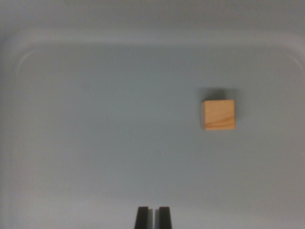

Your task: Push wooden cube

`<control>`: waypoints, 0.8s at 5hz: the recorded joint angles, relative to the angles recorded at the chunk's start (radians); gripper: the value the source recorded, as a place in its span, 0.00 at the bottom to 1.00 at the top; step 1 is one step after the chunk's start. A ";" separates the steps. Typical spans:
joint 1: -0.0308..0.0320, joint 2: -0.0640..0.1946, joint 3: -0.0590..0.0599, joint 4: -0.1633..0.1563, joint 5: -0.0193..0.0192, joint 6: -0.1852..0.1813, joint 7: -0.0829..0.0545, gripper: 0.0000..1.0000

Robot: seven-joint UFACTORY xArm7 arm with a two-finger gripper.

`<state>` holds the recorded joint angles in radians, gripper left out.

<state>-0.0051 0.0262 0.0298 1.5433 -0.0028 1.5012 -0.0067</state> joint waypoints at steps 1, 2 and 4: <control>-0.0044 0.013 -0.004 -0.019 0.0009 -0.030 -0.011 0.00; -0.0044 0.013 -0.004 -0.019 0.0009 -0.030 -0.011 0.00; -0.0094 0.027 -0.008 -0.041 0.0019 -0.064 -0.024 0.00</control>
<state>-0.0145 0.0531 0.0216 1.5019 -0.0009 1.4368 -0.0303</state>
